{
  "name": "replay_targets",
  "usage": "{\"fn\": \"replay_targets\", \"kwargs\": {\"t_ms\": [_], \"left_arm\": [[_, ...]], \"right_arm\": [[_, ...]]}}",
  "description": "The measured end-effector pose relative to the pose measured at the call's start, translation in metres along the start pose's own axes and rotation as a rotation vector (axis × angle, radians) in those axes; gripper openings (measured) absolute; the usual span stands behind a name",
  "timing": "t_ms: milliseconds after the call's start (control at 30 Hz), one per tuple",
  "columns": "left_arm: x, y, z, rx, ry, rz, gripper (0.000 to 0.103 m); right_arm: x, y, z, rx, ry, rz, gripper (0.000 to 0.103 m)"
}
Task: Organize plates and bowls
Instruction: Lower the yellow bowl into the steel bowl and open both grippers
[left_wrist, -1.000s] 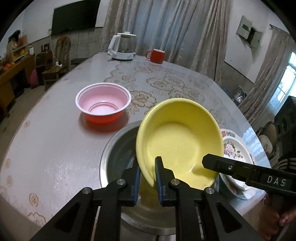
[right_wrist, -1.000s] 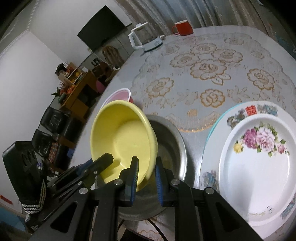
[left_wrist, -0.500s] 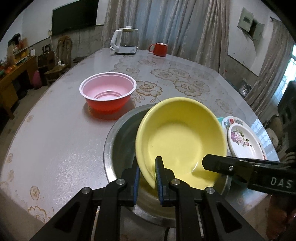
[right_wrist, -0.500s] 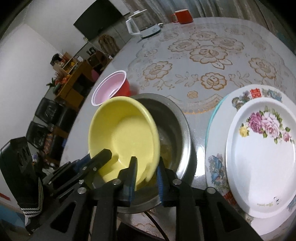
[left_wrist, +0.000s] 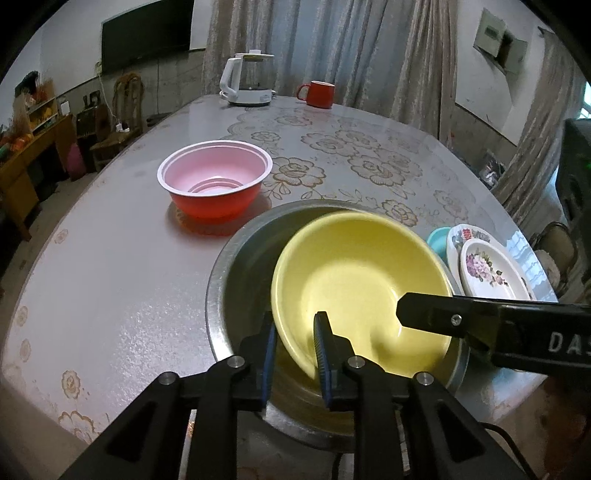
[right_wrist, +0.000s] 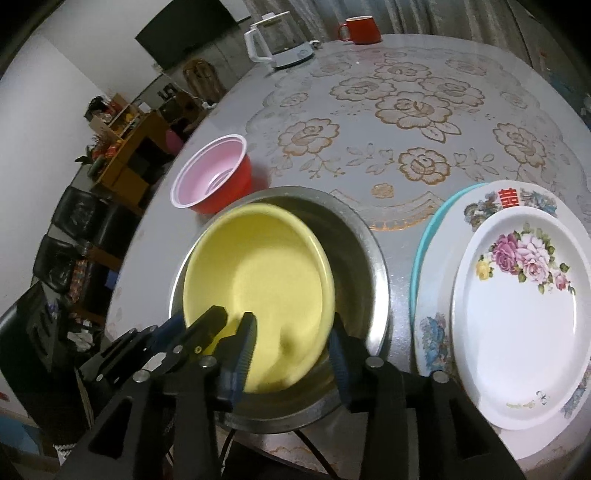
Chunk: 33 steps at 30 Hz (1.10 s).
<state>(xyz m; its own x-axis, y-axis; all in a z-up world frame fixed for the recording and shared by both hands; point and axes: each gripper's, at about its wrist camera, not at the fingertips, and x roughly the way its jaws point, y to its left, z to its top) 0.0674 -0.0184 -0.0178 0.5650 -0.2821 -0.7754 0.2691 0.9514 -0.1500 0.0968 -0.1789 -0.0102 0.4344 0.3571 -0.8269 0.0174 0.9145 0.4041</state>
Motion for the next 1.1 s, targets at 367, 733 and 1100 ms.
{"fn": "replay_targets", "kwargs": {"t_ms": [367,733,1100], "left_arm": [[-0.001,-0.002,0.001,0.011,-0.003,0.016,0.022],[-0.009,-0.003,0.003,0.014,-0.026,0.007,0.046],[-0.007,-0.003,0.002,0.012,-0.025,0.002,0.044]], "right_arm": [[0.006,0.002,0.010,0.005,0.006,-0.030,0.042],[0.002,0.007,0.023,-0.018,-0.030,-0.056,0.053],[0.004,0.003,0.016,-0.022,-0.029,-0.013,0.053]]}}
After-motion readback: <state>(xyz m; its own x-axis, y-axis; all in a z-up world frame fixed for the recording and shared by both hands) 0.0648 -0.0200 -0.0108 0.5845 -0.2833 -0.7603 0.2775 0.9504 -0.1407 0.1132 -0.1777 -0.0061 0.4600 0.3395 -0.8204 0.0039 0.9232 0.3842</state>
